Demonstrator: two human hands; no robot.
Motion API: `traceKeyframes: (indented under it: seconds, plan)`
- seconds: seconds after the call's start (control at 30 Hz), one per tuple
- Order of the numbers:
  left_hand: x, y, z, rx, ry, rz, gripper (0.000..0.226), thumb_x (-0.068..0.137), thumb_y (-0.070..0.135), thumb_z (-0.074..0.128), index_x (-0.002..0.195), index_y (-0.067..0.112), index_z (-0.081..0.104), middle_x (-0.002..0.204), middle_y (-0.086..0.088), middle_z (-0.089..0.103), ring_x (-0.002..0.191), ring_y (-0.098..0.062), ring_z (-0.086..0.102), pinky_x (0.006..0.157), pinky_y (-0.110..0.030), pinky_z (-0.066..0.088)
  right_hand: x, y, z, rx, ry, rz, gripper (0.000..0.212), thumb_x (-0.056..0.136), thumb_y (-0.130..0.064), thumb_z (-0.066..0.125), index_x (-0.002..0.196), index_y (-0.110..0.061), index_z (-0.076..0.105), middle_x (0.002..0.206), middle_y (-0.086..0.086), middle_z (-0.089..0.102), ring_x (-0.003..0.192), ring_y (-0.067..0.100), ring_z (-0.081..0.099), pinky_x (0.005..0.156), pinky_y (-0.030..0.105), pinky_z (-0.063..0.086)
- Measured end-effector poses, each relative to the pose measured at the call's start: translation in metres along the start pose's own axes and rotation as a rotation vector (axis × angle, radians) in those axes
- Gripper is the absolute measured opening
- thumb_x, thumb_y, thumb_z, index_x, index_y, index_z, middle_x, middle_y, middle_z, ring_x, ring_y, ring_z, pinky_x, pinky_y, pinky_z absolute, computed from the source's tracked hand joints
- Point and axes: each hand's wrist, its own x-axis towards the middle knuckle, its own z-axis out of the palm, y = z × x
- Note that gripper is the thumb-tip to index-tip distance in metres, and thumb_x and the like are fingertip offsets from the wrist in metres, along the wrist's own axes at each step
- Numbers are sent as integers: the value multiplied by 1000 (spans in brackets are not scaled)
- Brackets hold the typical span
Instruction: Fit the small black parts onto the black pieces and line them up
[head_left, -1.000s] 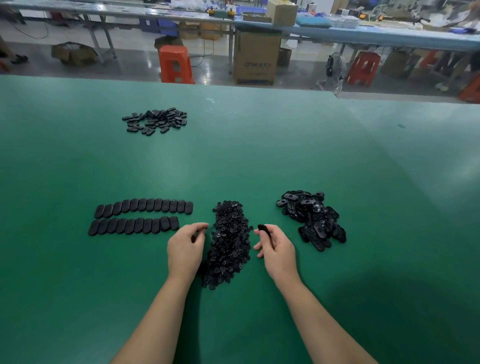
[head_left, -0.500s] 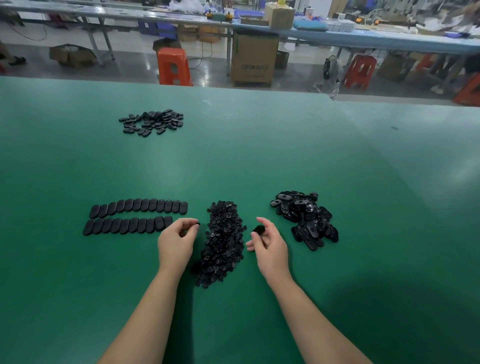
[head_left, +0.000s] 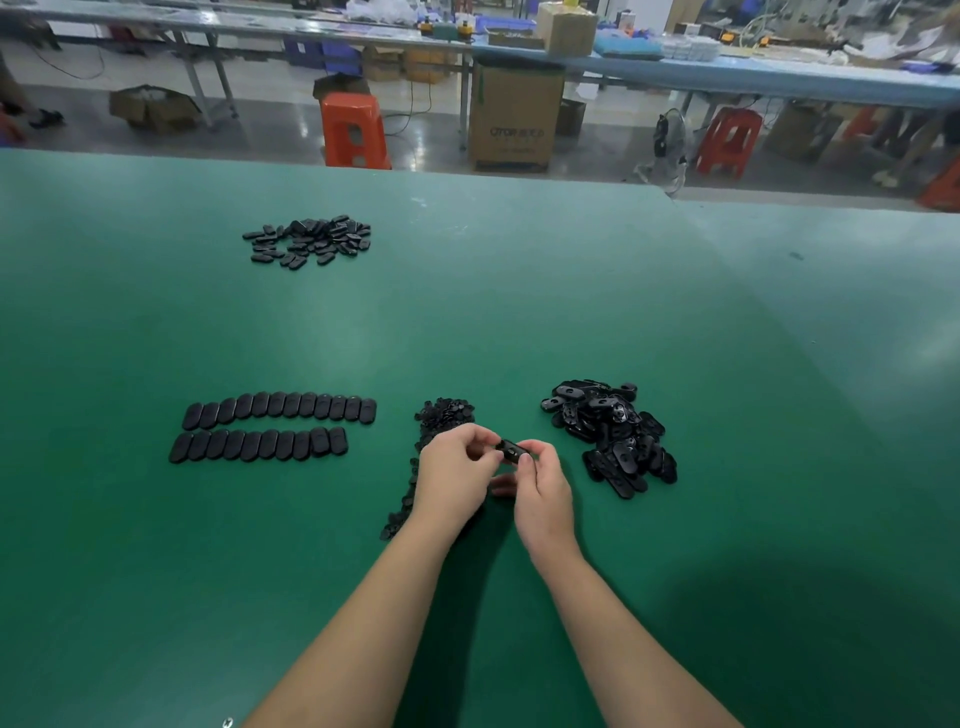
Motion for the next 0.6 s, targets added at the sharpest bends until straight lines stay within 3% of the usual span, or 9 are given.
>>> traceKeyframes:
  seconds: [0.1,0.17,0.33,0.6]
  plan:
    - [2,3,5,90,-6,-16,8,86,17,71,84,25,69,79,11,69,77,-3,64,66,-15,47,0,-1,-1,-59,-13,-46,24,106,-13,43,100,-33,53,81,-22,71,73,-7,66,66,10,48]
    - [4,5,7,157,-19,-2,7,86,17,70,82,22,71,78,11,69,75,-3,63,66,-15,47,0,-1,-1,-96,-18,-50,24,106,-12,44,101,-32,55,83,-17,69,79,-13,62,67,6,43]
    - [8,9,10,250,-25,1,8,88,17,67,83,20,73,78,10,69,72,-2,61,62,-14,45,2,0,-2,-121,-22,-42,26,106,-13,43,100,-36,54,90,-15,66,83,-12,60,68,7,43]
    - [11,15,14,358,-9,49,8,87,15,65,85,19,71,84,6,70,82,-13,62,78,-28,51,3,-2,-4,-134,-29,-23,29,106,-14,43,95,-39,54,87,-26,68,80,-10,62,66,10,45]
